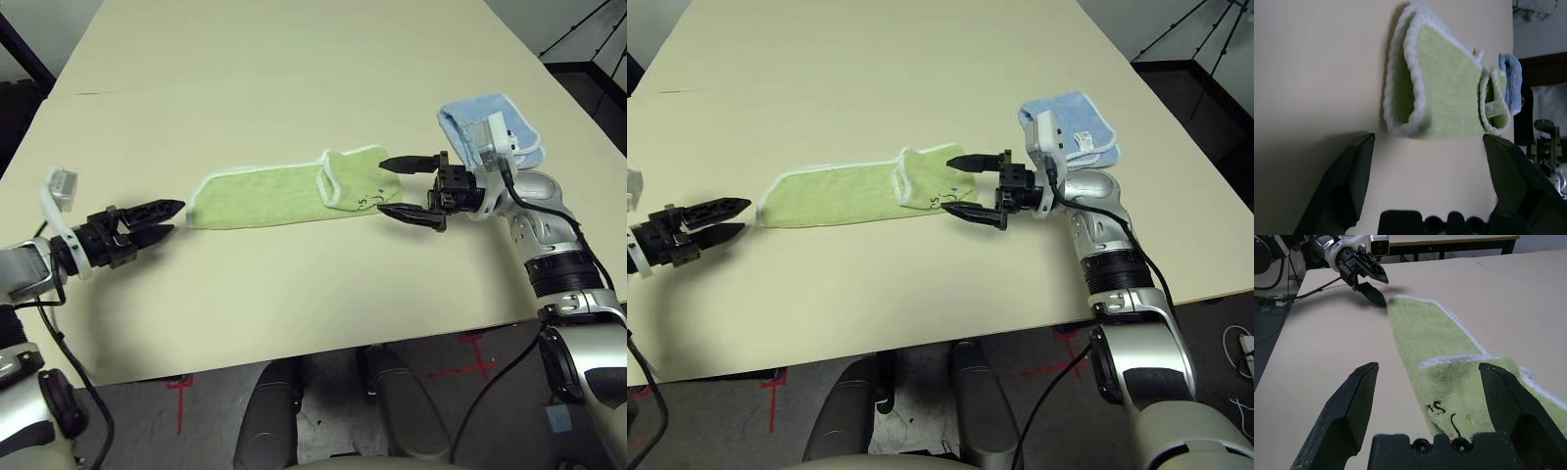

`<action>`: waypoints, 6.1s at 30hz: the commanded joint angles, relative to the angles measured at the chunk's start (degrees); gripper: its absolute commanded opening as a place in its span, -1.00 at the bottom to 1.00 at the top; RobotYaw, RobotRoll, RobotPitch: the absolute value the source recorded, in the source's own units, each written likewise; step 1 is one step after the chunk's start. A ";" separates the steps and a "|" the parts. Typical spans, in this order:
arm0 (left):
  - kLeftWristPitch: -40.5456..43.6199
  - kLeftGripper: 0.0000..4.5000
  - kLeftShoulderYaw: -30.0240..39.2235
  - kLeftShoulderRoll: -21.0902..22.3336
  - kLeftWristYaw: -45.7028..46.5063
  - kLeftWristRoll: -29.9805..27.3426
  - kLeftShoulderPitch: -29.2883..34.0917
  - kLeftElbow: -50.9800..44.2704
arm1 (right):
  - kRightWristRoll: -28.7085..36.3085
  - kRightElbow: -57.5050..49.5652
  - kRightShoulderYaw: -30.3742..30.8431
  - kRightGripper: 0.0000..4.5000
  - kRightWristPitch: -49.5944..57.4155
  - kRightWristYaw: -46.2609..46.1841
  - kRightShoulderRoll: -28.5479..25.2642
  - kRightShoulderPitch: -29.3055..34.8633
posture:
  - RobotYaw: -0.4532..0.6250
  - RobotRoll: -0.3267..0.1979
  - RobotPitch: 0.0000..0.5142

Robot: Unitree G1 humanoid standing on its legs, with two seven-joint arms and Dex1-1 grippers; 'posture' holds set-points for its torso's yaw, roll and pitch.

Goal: Fold the towel and set it aside.

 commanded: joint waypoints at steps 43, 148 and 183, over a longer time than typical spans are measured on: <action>-4.56 -0.99 2.01 2.55 8.84 3.19 -1.22 -0.48 | -0.28 -3.05 1.43 1.00 2.96 -1.43 -0.59 0.09 | -0.20 0.25 -0.14; -16.49 0.99 -33.44 -13.40 -7.45 -0.70 -19.15 -15.73 | -2.46 11.04 -0.76 1.00 -5.58 -3.10 -5.12 -2.98 | -0.24 0.25 -0.26; -90.58 0.22 -42.75 -5.20 -41.86 30.73 -18.03 15.33 | -3.75 16.26 0.73 -1.00 -6.97 2.05 -0.41 -9.60 | -0.21 0.25 -0.23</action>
